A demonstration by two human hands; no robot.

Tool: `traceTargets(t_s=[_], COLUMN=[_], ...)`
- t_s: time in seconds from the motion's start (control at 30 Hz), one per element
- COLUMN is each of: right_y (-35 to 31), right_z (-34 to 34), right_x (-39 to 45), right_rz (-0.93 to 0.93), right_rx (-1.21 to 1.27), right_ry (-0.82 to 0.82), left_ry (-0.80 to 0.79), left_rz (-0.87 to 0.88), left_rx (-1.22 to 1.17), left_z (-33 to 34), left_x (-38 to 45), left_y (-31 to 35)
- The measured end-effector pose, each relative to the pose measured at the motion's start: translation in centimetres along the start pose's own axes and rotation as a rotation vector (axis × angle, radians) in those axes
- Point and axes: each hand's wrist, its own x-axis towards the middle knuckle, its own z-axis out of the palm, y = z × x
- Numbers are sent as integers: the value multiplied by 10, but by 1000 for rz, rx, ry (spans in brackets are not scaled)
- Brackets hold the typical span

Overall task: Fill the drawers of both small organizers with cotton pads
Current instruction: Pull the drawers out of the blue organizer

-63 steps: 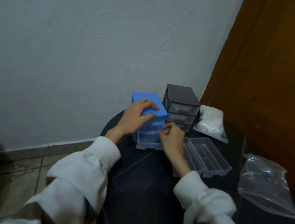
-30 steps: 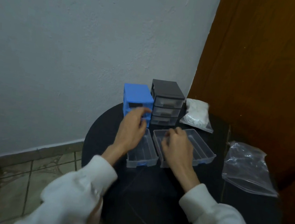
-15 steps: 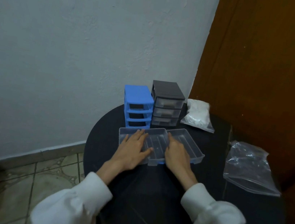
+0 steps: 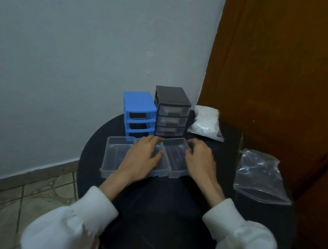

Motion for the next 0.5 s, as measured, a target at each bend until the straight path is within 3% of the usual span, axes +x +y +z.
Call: traceTargets(t_s=[0.1, 0.27, 0.5], right_y=[40, 102, 156], right_z=[-43, -90, -111], right_x=[0, -9, -24], right_rz=[90, 266, 473], right_rx=[-96, -249, -308], right_ry=[141, 214, -55], left_ry=[-5, -128, -331], left_rz=[66, 185, 300], left_rx=[-139, -218, -126], left_z=[20, 62, 120], left_x=[20, 69, 133], left_y=[42, 114, 177])
